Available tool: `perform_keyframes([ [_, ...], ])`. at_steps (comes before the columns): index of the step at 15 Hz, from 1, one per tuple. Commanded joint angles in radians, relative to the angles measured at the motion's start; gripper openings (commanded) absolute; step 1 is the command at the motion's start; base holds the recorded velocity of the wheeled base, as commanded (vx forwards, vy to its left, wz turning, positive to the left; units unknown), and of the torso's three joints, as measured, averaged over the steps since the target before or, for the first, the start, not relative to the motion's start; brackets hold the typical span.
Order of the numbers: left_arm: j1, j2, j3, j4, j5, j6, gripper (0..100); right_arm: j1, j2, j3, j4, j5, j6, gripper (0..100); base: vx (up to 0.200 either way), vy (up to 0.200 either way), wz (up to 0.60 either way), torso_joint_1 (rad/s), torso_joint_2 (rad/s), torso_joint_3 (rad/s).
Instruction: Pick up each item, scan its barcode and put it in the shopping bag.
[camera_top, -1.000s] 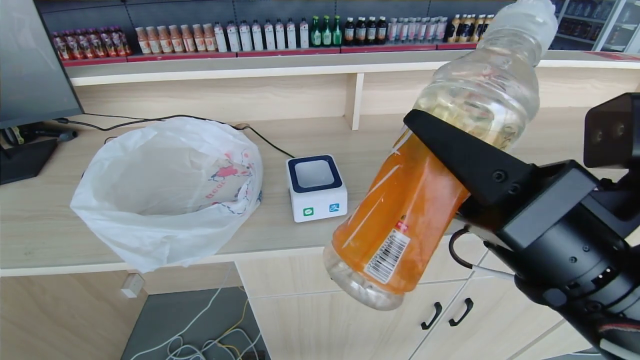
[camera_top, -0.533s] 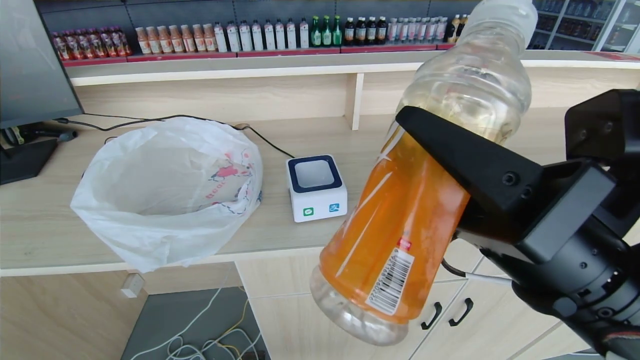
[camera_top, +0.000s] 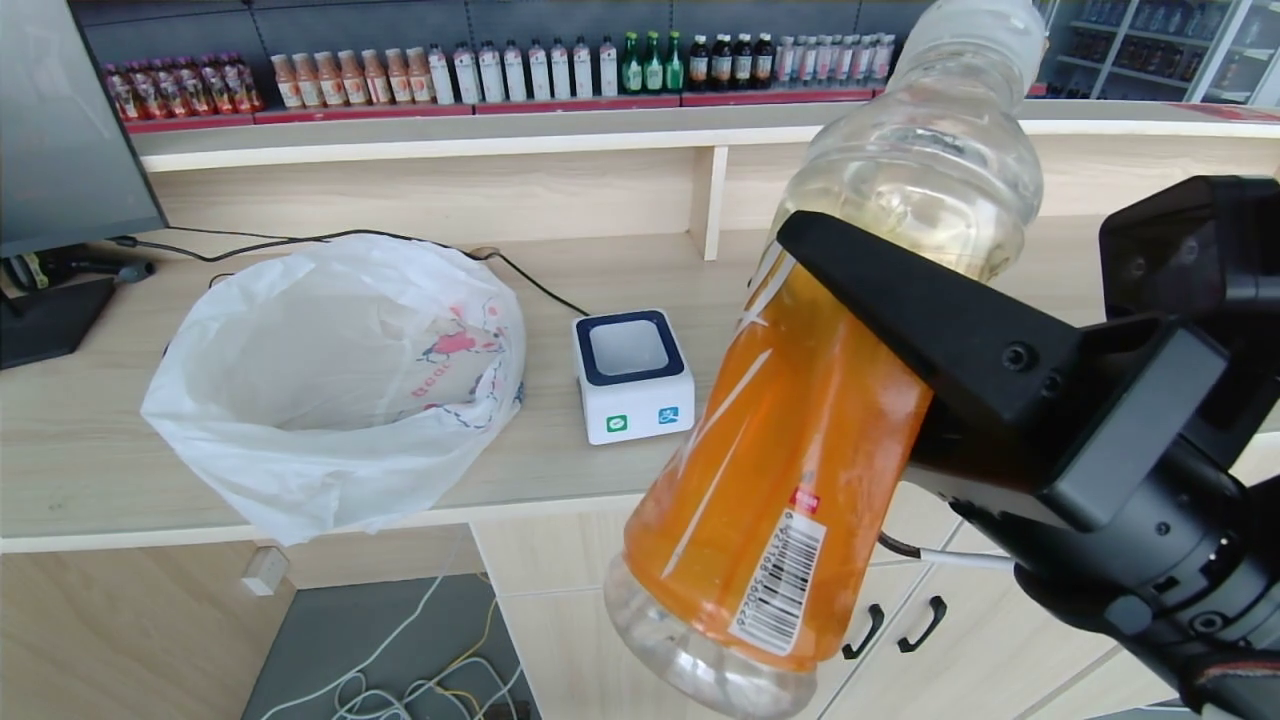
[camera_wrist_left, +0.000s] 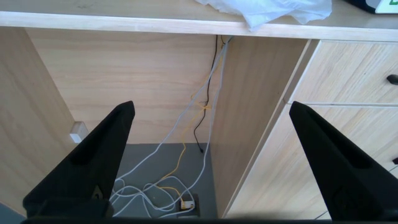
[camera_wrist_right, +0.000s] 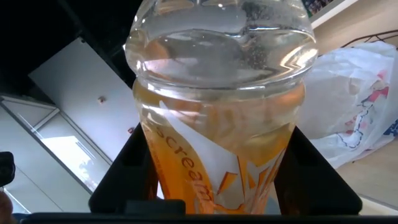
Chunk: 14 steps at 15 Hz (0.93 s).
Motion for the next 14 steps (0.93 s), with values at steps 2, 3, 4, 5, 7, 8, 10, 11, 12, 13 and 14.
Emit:
perform_keyframes([
  [2, 0.000, 0.000, 0.000, 0.000, 0.000, 0.000, 100, 0.001, 0.005, 0.000, 0.000, -0.001, 0.011, 0, 0.000, 0.000, 0.00, 0.000, 0.00, 0.000],
  [3, 0.000, 0.000, 0.000, 0.000, 0.000, 0.000, 100, 0.001, 0.005, 0.000, 0.001, -0.003, 0.016, 0, 0.000, 0.000, 0.00, 0.000, 0.00, 0.000],
  [4, 0.000, 0.000, 0.000, 0.000, 0.000, 0.000, 100, 0.001, 0.005, 0.000, 0.001, -0.001, 0.016, 0, 0.000, 0.000, 0.00, 0.000, 0.00, 0.000],
  [5, 0.000, 0.000, 0.000, 0.000, 0.000, 0.000, 100, 0.001, 0.005, 0.000, 0.001, -0.001, 0.017, 0, 0.000, 0.000, 0.00, 0.000, 0.00, 0.000],
  [7, 0.000, 0.000, 0.000, 0.000, 0.000, 0.000, 100, 0.001, 0.005, 0.000, 0.001, -0.001, 0.022, 0, 0.000, 0.000, 0.00, 0.000, 0.00, 0.000],
  [8, 0.000, 0.000, 0.000, 0.000, 0.000, 0.000, 100, 0.001, 0.005, 0.000, 0.001, 0.000, 0.025, 0, 0.000, 0.000, 0.00, 0.000, 0.00, 0.000],
  [10, 0.000, 0.000, 0.000, 0.000, 0.000, 0.000, 100, 0.001, 0.005, 0.000, 0.001, -0.001, 0.025, 0, 0.000, 0.000, 0.00, 0.000, 0.00, 0.000],
  [11, 0.000, 0.000, 0.000, 0.000, 0.000, 0.000, 100, 0.001, 0.007, 0.002, 0.001, -0.003, 0.025, 0, 0.000, 0.000, 0.00, 0.000, 0.00, 0.000],
  [12, 0.000, 0.000, 0.000, 0.000, 0.000, 0.000, 100, 0.001, 0.010, 0.002, 0.001, -0.004, 0.019, 0, 0.000, 0.000, 0.00, 0.000, 0.00, 0.000],
  [13, 0.000, 0.000, 0.000, 0.000, 0.000, 0.000, 100, 0.001, 0.010, 0.003, 0.001, -0.006, 0.010, 0, 0.000, 0.000, 0.00, 0.000, 0.00, 0.000],
  [14, 0.000, 0.000, 0.000, 0.000, 0.000, 0.000, 100, -0.001, 0.010, 0.008, 0.001, -0.006, -0.010, 0, 0.000, 0.000, 0.00, 0.000, 0.00, 0.000],
])
